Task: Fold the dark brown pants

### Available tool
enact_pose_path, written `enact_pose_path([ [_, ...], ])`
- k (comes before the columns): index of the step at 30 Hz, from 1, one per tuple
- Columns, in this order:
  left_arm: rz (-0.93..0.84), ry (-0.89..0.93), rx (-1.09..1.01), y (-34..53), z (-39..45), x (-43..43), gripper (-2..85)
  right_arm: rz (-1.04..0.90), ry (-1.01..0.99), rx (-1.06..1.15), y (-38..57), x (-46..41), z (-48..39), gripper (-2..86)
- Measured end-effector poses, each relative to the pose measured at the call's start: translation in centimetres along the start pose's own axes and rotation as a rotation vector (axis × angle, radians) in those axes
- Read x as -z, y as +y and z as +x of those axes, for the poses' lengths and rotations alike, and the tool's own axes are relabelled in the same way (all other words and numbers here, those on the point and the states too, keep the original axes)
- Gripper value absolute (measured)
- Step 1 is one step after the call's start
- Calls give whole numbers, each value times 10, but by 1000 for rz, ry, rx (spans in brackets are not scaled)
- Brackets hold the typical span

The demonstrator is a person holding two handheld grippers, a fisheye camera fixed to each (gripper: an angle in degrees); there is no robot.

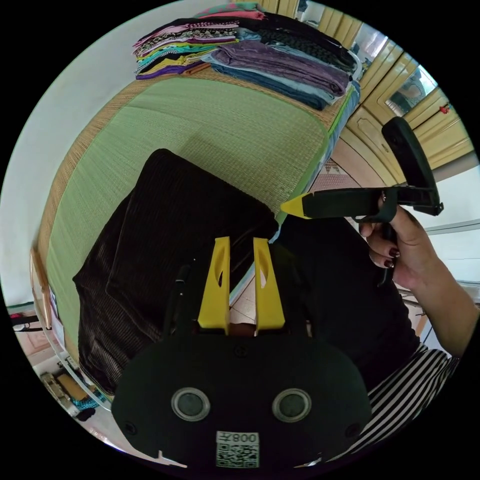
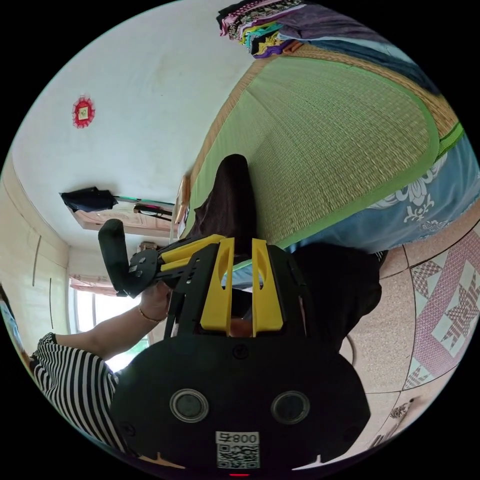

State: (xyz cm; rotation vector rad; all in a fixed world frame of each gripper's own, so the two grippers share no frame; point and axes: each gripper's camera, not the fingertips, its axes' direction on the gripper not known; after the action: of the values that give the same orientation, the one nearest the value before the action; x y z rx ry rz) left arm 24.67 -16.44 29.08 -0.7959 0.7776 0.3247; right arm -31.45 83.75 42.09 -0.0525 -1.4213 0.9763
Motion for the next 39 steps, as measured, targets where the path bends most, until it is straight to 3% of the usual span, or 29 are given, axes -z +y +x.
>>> enact_pose_path([
  [8,154,148,-6,-12,22,12,118,1,-66,-26,2,11,59,68],
  [19,22,-7,-68,-52,50,-17,91,11,-95,-40,-6,14,112,70],
  [25,70,142,44,-47,33,-11,48,23,-117,-61,-21,11,134,77],
  [39,216,238,115,-10,13,23,29,-70,-120,-21,-151,-52,115,107],
])
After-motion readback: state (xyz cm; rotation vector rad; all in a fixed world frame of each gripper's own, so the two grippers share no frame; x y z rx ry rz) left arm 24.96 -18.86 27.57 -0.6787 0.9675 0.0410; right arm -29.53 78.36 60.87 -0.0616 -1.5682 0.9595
